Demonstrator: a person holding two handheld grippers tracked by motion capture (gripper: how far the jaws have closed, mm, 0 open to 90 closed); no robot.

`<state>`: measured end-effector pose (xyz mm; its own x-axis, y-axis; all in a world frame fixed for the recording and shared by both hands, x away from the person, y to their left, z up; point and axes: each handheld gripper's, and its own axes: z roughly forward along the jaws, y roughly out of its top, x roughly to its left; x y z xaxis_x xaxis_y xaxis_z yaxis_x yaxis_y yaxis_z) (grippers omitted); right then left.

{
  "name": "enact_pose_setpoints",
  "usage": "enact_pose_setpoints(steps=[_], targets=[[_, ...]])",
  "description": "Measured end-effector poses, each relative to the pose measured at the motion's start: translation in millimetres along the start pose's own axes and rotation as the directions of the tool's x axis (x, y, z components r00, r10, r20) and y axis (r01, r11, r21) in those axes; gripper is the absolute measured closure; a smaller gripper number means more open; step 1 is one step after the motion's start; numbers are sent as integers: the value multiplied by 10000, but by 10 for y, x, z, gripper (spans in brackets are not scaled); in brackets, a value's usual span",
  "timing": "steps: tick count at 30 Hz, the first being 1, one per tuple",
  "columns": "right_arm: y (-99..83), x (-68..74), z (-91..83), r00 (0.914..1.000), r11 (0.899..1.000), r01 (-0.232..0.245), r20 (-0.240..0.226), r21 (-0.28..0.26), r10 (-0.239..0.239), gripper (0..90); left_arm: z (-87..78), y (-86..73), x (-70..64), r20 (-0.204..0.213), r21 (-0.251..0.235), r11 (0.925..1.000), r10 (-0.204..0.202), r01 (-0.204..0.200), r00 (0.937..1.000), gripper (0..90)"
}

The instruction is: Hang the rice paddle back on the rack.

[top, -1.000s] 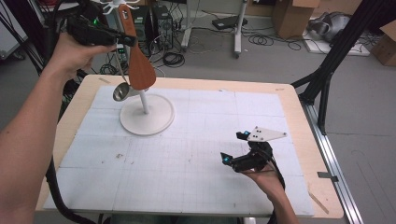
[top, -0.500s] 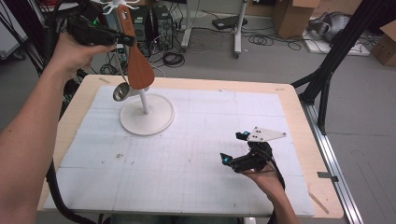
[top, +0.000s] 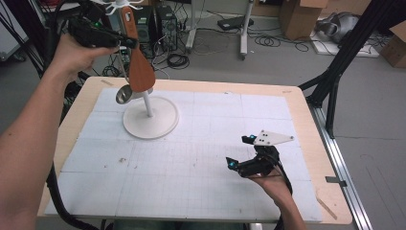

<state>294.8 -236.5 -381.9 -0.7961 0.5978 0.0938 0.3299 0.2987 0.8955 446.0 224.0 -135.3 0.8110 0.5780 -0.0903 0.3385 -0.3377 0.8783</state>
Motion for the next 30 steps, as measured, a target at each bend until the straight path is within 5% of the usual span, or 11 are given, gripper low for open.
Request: enact_pose_setpoints(steps=[30], targets=[[12, -10, -25, 9999, 10000, 46, 93, -88, -46, 2, -187, -158, -25, -697, 386, 9992, -5, 32, 9976, 669]])
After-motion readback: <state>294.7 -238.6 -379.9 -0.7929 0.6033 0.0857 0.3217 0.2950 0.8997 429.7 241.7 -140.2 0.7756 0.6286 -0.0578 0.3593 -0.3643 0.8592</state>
